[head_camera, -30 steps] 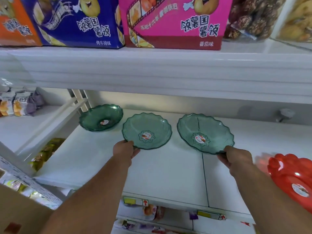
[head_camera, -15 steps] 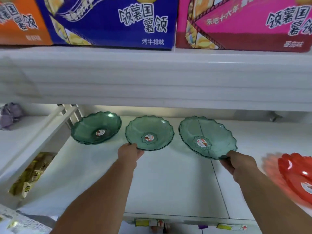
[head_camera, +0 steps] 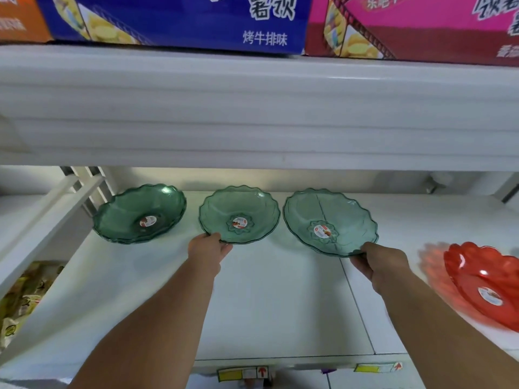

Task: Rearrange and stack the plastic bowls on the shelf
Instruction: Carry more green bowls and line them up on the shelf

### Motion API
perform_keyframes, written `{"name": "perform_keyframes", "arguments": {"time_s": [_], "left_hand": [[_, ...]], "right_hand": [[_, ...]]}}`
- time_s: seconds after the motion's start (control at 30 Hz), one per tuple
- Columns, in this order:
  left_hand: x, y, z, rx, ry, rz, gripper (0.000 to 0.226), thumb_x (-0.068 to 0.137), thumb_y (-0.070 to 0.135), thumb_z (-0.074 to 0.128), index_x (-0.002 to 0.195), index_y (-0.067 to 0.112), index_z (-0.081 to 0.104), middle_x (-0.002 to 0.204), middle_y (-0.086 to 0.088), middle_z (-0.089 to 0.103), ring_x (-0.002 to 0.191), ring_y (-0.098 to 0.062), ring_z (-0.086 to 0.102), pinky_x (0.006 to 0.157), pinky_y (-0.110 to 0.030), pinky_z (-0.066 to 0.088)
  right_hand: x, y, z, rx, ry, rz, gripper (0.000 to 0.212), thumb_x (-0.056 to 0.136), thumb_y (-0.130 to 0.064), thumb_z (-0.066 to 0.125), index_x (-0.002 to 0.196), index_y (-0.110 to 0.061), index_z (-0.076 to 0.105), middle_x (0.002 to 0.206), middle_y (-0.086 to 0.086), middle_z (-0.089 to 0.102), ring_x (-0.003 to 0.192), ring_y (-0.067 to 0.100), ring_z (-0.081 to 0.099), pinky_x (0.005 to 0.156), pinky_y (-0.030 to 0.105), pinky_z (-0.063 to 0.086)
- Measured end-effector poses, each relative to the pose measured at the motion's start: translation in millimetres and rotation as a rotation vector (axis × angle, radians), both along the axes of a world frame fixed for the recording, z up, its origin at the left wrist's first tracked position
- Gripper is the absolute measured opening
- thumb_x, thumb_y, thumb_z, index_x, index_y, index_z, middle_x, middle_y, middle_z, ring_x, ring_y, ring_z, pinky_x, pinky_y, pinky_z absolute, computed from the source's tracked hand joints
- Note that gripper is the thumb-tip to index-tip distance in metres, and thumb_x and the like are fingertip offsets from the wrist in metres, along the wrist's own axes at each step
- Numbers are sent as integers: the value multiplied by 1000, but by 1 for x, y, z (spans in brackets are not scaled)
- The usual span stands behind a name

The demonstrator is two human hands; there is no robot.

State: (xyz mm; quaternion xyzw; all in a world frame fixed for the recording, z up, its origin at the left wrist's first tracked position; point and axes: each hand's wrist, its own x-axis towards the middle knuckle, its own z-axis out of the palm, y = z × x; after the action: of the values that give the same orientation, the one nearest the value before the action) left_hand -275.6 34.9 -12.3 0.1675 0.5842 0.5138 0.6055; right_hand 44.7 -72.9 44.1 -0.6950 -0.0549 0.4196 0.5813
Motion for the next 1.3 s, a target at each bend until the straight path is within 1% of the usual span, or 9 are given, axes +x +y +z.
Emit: {"name": "perform_keyframes", "arguments": {"time_s": [0.23, 0.37, 0.53, 0.73, 0.8, 0.9, 1.0, 1.13, 1.3], "left_hand": [[4, -6, 5, 31, -74, -8, 12, 99, 11, 55, 98, 2, 64, 92, -16, 68, 77, -23, 70, 93, -40, 55], [1, -9, 10, 9, -61, -17, 29, 98, 9, 56, 125, -3, 57, 96, -15, 64, 88, -25, 65, 91, -40, 55], [-5, -15, 15, 10, 124, -103, 37, 97, 4, 54, 134, -2, 51, 135, -22, 56, 124, -35, 57, 86, -36, 53], [-14, -12, 28, -25, 169, -76, 56, 97, 2, 54, 149, 12, 37, 114, -5, 60, 85, -17, 61, 98, -32, 50], [-18, -11, 29, -17, 185, -107, 53, 98, -1, 51, 148, 10, 38, 124, -4, 58, 96, -19, 64, 101, -33, 49], [-24, -9, 27, 43, 235, -171, 45, 96, -6, 48, 140, 2, 47, 132, -15, 57, 123, -30, 58, 100, -39, 51], [-27, -8, 25, 82, 225, -172, 39, 92, -8, 52, 129, 1, 55, 112, -14, 61, 116, -33, 62, 92, -39, 55], [-28, -2, 24, 43, 179, -174, 25, 90, -5, 58, 106, 11, 68, 105, -12, 68, 102, -19, 68, 88, -27, 56], [-30, 0, 20, 65, 162, -201, 34, 92, -6, 53, 122, 8, 64, 118, -10, 70, 99, -17, 67, 95, -30, 53]], "right_hand": [[-12, 2, 8, 3, -16, 47, 3, 88, 1, 59, 87, 1, 62, 85, 15, 69, 66, 26, 69, 66, 34, 63], [-20, 6, 14, 19, -28, 78, 4, 89, 2, 59, 90, 2, 63, 86, 16, 69, 67, 26, 69, 70, 35, 63], [-41, 21, 26, 62, -13, 145, 8, 89, 4, 59, 83, 1, 63, 79, 14, 68, 59, 23, 68, 69, 33, 60], [-82, 58, 29, 68, 3, 260, 12, 86, 9, 55, 79, 0, 60, 77, 15, 66, 61, 25, 66, 70, 34, 59], [-95, 70, 26, 55, -17, 308, 14, 86, 10, 55, 76, 1, 59, 75, 14, 64, 62, 24, 65, 82, 40, 58], [-108, 84, 18, 45, -42, 359, 18, 85, 12, 55, 71, 0, 58, 77, 15, 64, 62, 23, 63, 69, 35, 59], [-117, 93, 12, 19, -75, 416, 25, 84, 13, 55, 64, -2, 55, 86, 21, 69, 67, 26, 65, 73, 33, 59], [-125, 102, 9, -5, -29, 425, 21, 85, 15, 54, 70, 1, 57, 73, 14, 63, 60, 26, 63, 50, 27, 57], [-134, 109, 5, -26, -23, 452, 14, 85, 13, 54, 80, 3, 62, 79, 17, 66, 61, 27, 65, 75, 40, 60]]}}
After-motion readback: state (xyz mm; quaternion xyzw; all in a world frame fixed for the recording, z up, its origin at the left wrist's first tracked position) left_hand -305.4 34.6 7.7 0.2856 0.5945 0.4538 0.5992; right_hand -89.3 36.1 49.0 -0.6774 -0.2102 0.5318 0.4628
